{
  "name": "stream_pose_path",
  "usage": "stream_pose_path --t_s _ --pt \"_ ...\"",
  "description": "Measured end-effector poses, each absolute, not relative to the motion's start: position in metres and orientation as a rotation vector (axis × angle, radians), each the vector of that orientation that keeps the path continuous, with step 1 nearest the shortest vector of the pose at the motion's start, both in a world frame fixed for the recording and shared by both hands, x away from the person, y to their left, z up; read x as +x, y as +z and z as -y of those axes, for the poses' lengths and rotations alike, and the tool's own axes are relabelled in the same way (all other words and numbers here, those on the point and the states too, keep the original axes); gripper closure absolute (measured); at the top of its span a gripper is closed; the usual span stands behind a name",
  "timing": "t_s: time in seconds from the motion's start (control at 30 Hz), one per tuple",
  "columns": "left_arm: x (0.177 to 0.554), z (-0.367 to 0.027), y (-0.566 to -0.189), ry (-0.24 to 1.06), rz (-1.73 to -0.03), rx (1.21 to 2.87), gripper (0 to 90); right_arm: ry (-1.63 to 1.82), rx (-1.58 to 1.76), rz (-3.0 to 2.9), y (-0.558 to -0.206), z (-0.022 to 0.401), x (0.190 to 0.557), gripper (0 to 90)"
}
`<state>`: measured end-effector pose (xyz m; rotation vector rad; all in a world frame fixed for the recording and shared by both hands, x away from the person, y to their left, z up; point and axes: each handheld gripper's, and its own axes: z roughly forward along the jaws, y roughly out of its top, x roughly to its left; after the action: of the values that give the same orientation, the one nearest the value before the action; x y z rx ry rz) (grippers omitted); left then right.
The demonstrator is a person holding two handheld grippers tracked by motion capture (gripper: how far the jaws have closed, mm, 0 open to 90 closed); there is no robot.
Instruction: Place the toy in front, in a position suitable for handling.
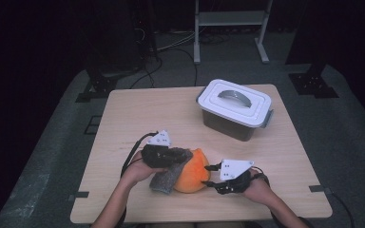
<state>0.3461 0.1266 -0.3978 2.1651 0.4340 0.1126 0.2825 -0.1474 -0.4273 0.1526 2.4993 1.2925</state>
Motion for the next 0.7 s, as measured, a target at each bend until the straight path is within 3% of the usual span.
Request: stream_pose_path --t_s 0.27,0.53,0.7 --pt "0.332 -0.125 -0.368 0.154 -0.336 2.133 79.2 1.443 0.346 -2.508 -0.414 0.151 0.289 68.4" --pt "0.312 -0.091 -0.363 0.122 -0.203 2.188 79.1 1.459 0.421 -2.506 -0.409 0.148 0.291 69.0" --pt "0.314 -0.099 -0.367 0.143 -0.221 2.201 79.2 1.462 0.45 -2.518 -0.412 0.154 0.294 69.8"
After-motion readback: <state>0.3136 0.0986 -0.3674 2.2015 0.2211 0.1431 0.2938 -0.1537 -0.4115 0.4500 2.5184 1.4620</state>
